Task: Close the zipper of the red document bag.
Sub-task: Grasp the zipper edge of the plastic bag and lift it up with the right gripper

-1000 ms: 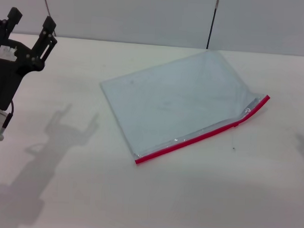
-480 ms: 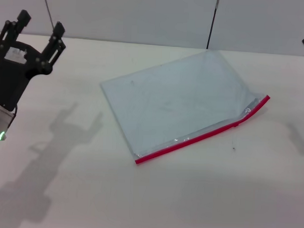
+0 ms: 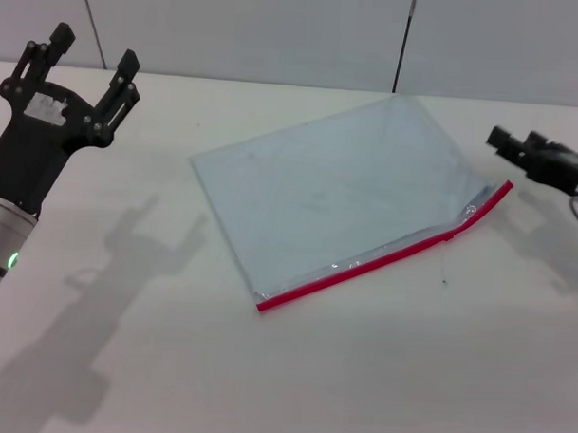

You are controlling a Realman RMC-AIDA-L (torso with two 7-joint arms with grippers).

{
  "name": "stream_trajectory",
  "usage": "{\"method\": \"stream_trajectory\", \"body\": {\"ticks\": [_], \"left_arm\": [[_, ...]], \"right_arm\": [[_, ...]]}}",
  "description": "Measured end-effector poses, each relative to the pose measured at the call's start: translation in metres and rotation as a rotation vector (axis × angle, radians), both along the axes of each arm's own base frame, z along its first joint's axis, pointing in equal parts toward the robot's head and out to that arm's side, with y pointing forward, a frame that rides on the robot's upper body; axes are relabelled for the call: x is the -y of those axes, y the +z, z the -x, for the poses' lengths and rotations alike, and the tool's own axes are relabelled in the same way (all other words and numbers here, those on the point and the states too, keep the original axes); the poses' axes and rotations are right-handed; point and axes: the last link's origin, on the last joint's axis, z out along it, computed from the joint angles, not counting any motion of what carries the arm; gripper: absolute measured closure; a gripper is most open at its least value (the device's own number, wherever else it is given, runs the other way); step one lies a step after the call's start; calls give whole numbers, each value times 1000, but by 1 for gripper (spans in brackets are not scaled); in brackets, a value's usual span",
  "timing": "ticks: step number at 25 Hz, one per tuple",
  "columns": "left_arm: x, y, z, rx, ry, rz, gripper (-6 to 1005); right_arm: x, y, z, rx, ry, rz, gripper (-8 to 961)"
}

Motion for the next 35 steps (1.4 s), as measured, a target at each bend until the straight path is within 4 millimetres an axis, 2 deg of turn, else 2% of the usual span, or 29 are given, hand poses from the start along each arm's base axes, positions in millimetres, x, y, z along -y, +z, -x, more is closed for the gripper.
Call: {"method": "stream_trajectory", "body": {"ticks": [5, 13, 32, 35], "left_arm": [[0, 0, 0, 0, 0, 0, 228], [0, 0, -1, 2, -2, 1, 228], [-1, 0, -1, 8, -2, 2, 229], [-1, 0, -1, 8, -2, 1, 228]], "right_arm": [[-11, -10, 0, 71, -75, 99, 184], [-14, -12, -5, 113, -127, 120, 186], [-17, -28, 3, 206, -131, 235, 185], [-17, -29, 4, 208, -133, 248, 221]]}}
